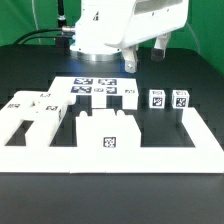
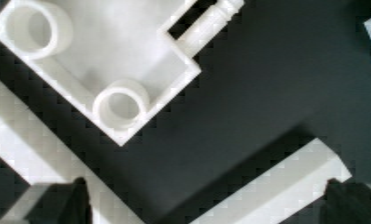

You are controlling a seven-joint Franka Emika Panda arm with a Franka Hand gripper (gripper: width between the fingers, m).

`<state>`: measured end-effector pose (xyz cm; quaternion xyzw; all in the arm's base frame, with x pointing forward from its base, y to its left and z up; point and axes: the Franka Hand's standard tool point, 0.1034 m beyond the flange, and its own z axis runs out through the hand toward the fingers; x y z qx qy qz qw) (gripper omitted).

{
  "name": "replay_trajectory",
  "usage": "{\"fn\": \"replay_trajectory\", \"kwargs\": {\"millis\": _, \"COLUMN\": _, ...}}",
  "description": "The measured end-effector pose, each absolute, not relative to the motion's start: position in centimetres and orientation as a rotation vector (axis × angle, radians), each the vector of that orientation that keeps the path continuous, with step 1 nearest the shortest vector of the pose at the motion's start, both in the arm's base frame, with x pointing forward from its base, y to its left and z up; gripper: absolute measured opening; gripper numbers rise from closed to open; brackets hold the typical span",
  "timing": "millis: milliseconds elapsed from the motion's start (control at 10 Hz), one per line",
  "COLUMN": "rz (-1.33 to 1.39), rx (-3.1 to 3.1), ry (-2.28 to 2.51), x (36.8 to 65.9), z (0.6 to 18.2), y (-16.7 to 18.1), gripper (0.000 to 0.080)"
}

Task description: Assemble chair

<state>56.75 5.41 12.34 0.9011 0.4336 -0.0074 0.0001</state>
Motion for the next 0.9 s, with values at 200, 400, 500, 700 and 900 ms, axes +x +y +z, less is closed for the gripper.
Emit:
{"fn": "replay_trajectory", "kwargs": {"millis": 200, "rz": -0.024, "rx": 2.831, "ry": 1.362, "x": 56.7, "z": 12.3, "y": 5.4, "gripper": 0.0649}}
{"fn": "replay_trajectory", "kwargs": {"millis": 400, "rz": -0.024, "rx": 2.826, "ry": 1.373, "x": 56.8, "z": 12.2, "y": 5.3, "gripper": 0.0649}}
{"fn": "replay_trajectory", "kwargs": {"millis": 500, "rz": -0.015, "rx": 2.792, "ry": 1.443, "x": 57.1, "z": 11.2, "y": 4.3, "gripper": 0.0649}}
{"fn": "replay_trajectory", "kwargs": {"millis": 700, "rz": 0.007, "rx": 2.760, "ry": 1.508, "x": 58.4, "z": 8.7, "y": 2.4, "gripper": 0.0649}}
{"fn": "replay_trajectory", "kwargs": {"millis": 900, "rz": 0.021, "rx": 2.719, "ry": 1.584, "x": 60.0, "z": 7.2, "y": 1.3, "gripper": 0.0649}}
